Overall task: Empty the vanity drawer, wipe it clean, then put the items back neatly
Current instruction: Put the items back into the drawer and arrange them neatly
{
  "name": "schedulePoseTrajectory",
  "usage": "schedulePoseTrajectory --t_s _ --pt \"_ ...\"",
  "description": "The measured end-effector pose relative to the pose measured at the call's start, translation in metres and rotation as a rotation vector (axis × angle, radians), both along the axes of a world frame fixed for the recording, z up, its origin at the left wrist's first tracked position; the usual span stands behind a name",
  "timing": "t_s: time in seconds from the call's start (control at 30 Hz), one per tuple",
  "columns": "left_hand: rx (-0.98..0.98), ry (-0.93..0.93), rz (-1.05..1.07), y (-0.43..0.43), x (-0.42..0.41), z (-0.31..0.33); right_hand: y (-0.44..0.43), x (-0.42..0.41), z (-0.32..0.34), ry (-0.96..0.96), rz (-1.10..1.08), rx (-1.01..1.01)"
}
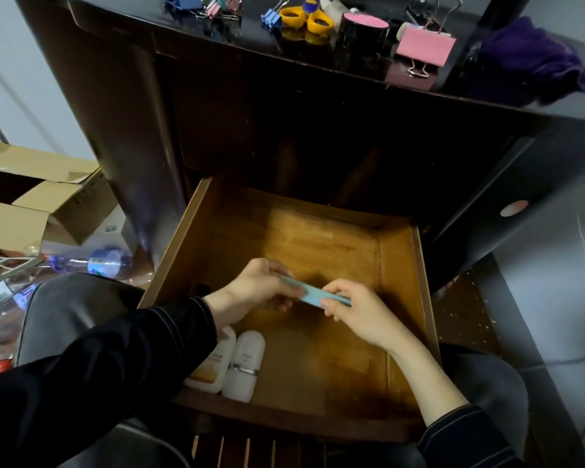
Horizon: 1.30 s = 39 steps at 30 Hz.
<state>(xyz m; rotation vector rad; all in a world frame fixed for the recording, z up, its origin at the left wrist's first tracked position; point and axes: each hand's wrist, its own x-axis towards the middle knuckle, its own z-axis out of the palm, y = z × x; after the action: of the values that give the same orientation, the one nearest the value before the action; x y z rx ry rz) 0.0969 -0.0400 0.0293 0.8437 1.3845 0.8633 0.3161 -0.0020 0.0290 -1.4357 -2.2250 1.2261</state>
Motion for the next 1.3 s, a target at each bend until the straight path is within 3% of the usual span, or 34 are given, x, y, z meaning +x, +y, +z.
schedulePoseTrajectory --t_s 0.1,0.17,0.33,0.43,0.53,0.67,0.9,1.1,1.3 --pt "-0.121 -0.31 0.222 0.005 0.005 -0.001 0.004 -0.002 0.004 0.08 -0.067 -0.117" --pt "-0.178 -0.372 0.319 0.011 0.015 0.0 0.004 -0.003 0.004 0.073 -0.091 -0.166" --pt "-0.135 -0.226 0.17 0.024 0.044 -0.003 0.005 -0.003 0.0 -0.023 -0.132 -0.169" --pt "-0.081 -0.027 0.077 0.025 0.051 -0.007 0.008 0.003 -0.002 -0.037 -0.188 -0.227" --pt "-0.03 0.151 0.008 0.024 0.05 -0.009 0.011 0.005 -0.01 -0.255 -0.233 -0.225" --pt "0.054 0.221 -0.037 0.022 0.048 -0.009 0.006 0.002 -0.019 -0.536 -0.213 -0.167" --pt "0.106 0.247 -0.116 0.018 0.052 -0.006 0.006 0.012 -0.009 -0.808 -0.085 0.033" --pt "0.128 0.237 -0.126 0.017 0.053 -0.004 0.008 0.014 -0.004 -0.81 0.039 0.162" --pt "0.13 0.236 -0.112 0.018 0.051 -0.007 0.009 0.01 -0.01 -0.751 -0.013 0.191"
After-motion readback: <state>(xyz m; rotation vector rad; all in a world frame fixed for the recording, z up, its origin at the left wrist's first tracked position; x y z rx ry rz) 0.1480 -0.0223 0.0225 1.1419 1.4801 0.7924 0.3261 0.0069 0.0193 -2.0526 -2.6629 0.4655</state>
